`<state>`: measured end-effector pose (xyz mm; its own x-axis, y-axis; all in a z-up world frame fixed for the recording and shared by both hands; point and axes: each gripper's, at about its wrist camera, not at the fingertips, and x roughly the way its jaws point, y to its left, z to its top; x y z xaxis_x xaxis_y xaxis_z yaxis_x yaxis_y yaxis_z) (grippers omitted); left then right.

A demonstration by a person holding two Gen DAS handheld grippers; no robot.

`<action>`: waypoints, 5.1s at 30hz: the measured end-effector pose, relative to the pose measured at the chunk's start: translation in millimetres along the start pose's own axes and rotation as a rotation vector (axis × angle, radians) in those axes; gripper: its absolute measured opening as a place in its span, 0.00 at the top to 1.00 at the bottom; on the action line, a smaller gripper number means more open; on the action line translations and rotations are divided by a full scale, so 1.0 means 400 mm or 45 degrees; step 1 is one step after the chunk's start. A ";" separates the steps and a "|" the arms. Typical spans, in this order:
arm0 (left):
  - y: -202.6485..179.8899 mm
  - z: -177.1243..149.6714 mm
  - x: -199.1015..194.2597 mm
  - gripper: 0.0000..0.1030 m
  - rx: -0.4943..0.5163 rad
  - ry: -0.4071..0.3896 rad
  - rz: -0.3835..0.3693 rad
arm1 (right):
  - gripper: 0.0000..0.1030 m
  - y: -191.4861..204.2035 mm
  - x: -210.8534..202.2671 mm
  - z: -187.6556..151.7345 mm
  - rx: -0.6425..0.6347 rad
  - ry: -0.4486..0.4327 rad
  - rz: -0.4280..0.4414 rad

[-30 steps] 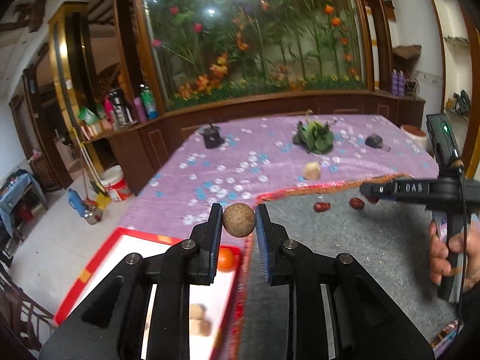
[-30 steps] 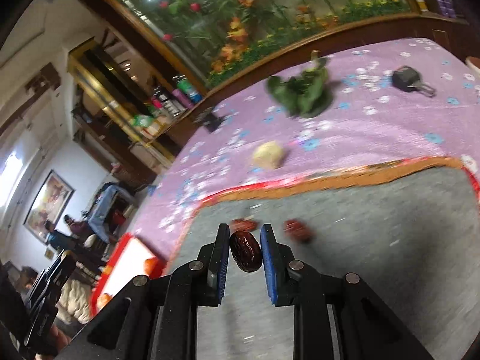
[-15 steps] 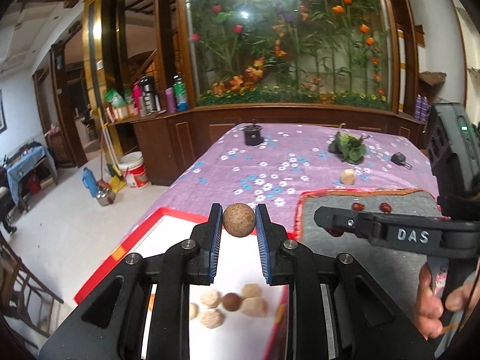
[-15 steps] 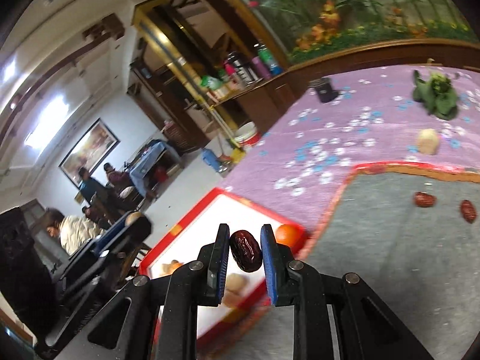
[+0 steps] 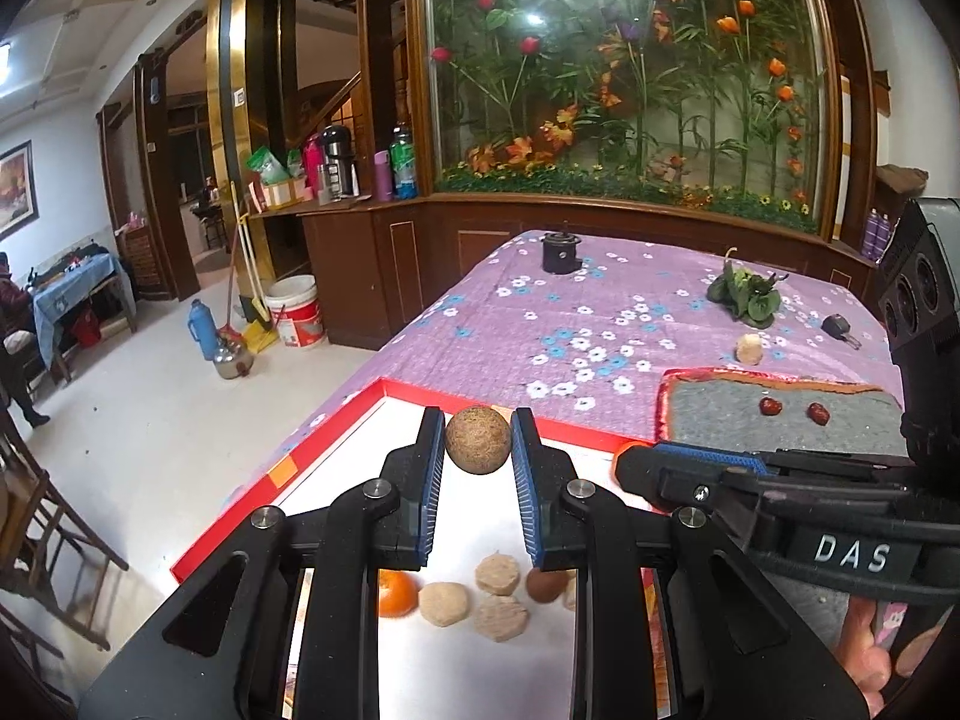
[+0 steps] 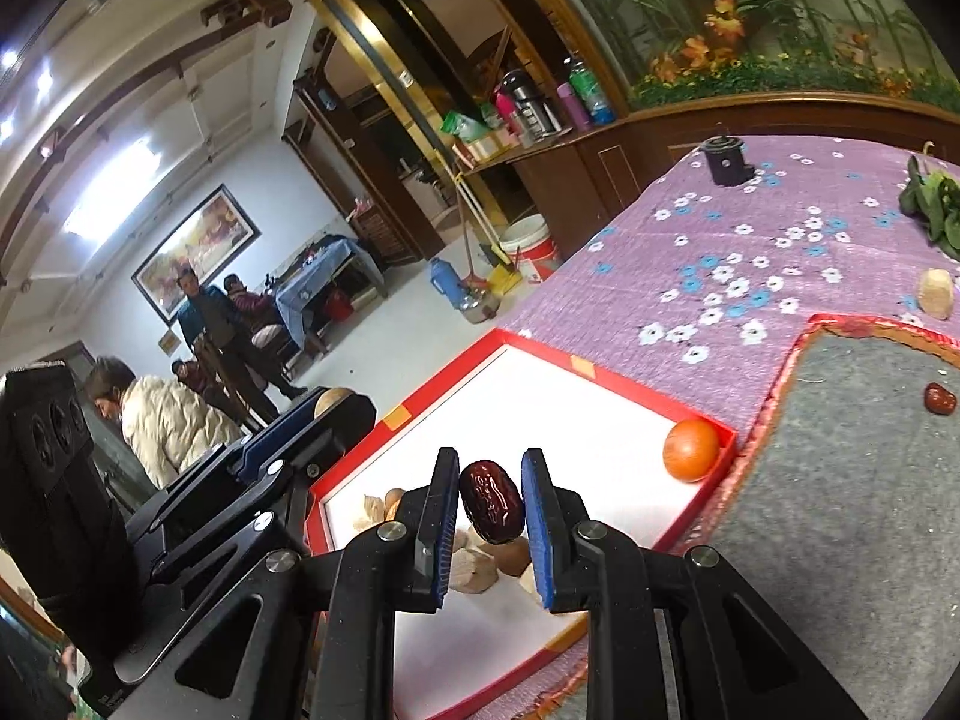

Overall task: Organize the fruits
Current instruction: 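Carry the nut over the white tray with the left gripper while the right carries the date, then open the left gripper to drop the nut in the tray while the right drops its date, then move both grippers back over the grey mat toward the remaining red dates, then grasp a red date with the right gripper while the left grasps another date, then carry the dates over the white tray with both grippers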

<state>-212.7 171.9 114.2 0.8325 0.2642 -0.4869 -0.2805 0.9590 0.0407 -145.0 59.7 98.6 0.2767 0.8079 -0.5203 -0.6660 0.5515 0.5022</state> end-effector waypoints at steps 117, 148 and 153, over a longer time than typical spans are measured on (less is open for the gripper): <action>-0.636 0.018 0.338 0.71 0.370 0.360 -0.448 | 0.80 -0.785 -0.319 0.033 0.790 -0.100 -0.247; -0.177 0.081 -0.022 0.71 0.061 -0.094 -0.166 | 0.81 -0.199 -0.280 0.036 0.023 -0.392 -0.227; -0.106 0.065 -0.028 0.71 0.002 -0.096 -0.138 | 0.81 -0.099 -0.226 0.028 -0.063 -0.355 -0.176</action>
<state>-197.7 130.8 140.8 0.8915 0.1657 -0.4217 -0.1861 0.9825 -0.0075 -136.0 -32.9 133.4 0.5418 0.7554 -0.3684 -0.6398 0.6550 0.4021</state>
